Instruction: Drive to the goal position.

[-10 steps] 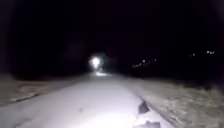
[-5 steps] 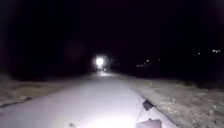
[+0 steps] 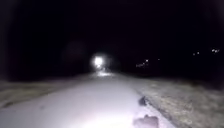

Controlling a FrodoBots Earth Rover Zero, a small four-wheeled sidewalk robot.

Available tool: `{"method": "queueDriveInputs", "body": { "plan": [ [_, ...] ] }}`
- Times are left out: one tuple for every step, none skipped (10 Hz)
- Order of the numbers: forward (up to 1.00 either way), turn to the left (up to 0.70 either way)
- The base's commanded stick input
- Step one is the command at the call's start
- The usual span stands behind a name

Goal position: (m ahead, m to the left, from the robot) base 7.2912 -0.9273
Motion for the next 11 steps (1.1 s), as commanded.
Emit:
{"method": "queueDriveInputs", "body": {
  "plan": [
    [1.00, 0.00],
    [1.00, 0.00],
    [1.00, 0.00],
    [1.00, 0.00],
    [1.00, 0.00],
    [1.00, 0.00],
    [1.00, 0.00],
    [1.00, 0.00],
    [1.00, 0.00],
    [1.00, 0.00],
    [1.00, 0.00]
  ]
}}
